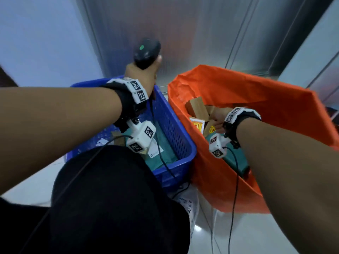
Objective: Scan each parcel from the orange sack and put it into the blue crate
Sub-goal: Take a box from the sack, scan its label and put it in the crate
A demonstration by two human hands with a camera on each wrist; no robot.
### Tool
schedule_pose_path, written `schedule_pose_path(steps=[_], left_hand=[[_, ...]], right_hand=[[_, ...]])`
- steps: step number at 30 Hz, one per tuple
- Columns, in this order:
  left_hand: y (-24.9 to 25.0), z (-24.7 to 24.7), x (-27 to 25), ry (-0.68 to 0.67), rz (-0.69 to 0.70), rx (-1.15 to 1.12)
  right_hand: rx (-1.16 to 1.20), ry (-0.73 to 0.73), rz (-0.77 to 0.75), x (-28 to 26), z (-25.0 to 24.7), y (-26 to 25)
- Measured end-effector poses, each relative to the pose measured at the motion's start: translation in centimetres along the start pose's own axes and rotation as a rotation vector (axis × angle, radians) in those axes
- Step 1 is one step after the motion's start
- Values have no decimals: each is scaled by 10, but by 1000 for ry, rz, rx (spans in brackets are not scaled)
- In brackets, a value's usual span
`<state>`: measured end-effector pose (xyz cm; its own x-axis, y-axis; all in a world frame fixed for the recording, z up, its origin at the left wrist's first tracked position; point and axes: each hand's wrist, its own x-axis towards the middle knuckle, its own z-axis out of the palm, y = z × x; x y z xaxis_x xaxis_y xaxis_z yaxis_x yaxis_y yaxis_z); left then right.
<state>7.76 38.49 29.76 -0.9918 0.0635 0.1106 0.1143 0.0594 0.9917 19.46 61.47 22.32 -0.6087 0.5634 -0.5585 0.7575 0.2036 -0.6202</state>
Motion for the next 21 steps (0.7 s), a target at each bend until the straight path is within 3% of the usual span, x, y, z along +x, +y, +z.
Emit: schedule_pose_path(steps=[3, 8, 10, 15, 17, 19, 21], left_hand=[[-11, 5, 12, 49, -38, 20], [-30, 36, 29, 115, -114, 30], [-36, 41, 27, 74, -186, 85], [-58, 42, 20, -54, -301, 296], [-65, 47, 25, -42, -329, 444], [-74, 48, 29, -60, -277, 653], [-88, 50, 35, -63, -273, 725]], right_hand=[[-129, -70, 82, 2, 16, 9], [50, -35, 104, 34, 21, 23], [93, -37, 101, 47, 26, 26], [160, -24, 130, 84, 44, 43], [225, -53, 187, 92, 55, 53], [276, -47, 197, 99, 66, 64], [322, -52, 146, 109, 79, 73]])
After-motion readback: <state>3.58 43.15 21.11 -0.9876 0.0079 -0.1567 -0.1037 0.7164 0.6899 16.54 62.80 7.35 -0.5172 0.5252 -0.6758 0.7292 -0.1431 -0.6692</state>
